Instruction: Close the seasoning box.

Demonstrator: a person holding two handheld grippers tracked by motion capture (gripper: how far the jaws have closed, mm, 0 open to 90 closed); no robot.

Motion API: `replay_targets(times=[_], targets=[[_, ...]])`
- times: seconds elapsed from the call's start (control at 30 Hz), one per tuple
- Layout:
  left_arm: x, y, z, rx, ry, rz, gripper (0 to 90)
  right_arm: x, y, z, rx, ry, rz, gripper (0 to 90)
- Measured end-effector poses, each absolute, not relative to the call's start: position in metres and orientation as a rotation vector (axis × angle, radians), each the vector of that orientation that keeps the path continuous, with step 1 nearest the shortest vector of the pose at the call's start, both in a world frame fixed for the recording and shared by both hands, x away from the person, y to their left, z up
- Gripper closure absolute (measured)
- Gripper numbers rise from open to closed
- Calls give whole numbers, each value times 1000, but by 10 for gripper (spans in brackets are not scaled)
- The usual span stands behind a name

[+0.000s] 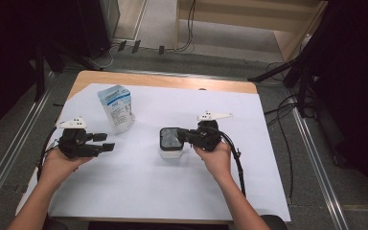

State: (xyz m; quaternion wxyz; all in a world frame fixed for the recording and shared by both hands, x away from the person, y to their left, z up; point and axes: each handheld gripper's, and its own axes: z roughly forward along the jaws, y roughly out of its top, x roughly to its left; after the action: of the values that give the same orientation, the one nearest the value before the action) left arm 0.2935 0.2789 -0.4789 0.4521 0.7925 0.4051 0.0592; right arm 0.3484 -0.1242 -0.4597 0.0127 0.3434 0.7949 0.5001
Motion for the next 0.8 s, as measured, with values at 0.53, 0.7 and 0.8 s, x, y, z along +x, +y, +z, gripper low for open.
replay_targets(times=[0.53,0.7,0.8], targets=[[293,274,-480,1969,985,130,411,350,-145,-451,1070,2384,1558,713],[294,273,-481,1972,982,130,412,351,-157,-448,1100,2343,1553,671],[294,273,-481,1969,985,125,412,352,-166,-448,1115,2313,1529,641]])
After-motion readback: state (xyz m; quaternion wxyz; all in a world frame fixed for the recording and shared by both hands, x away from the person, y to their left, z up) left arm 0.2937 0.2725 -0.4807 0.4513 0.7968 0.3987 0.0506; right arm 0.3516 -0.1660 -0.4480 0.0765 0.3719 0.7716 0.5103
